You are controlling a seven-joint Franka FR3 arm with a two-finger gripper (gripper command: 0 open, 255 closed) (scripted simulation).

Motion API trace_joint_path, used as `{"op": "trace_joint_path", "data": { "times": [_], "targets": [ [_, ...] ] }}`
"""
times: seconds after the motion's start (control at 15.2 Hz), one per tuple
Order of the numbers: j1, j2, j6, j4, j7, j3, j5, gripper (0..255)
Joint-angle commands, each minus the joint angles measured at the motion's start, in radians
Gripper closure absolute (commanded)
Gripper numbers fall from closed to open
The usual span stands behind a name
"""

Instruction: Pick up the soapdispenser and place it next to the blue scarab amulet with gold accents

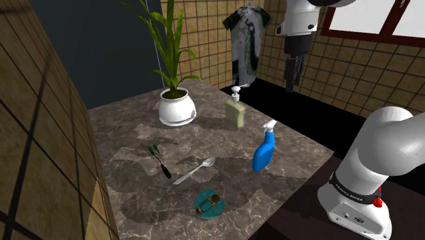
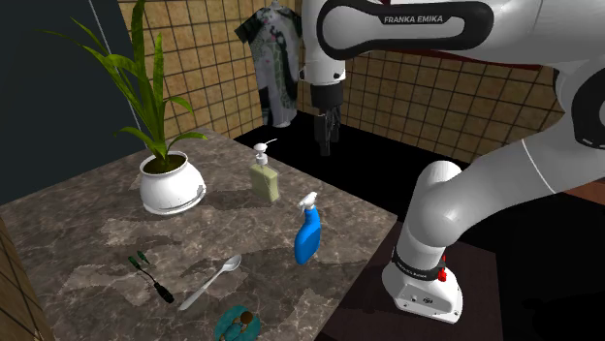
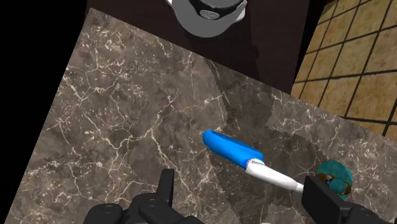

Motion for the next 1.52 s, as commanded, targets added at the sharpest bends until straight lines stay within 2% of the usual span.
{"op": "trace_joint_path", "data": {
  "times": [0.0, 0.73, 1.12, 1.45],
  "targets": [
    [0.0, 0.0, 0.0, 0.0, 0.0, 0.0, 0.0, 0],
    [-0.012, 0.409, 0.261, 0.136, -0.065, -0.048, -0.02, 0],
    [-0.018, 0.644, 0.347, 0.277, -0.099, -0.069, -0.012, 0],
    [-0.028, 0.842, 0.385, 0.43, -0.126, -0.08, 0.003, 0]
  ]
}}
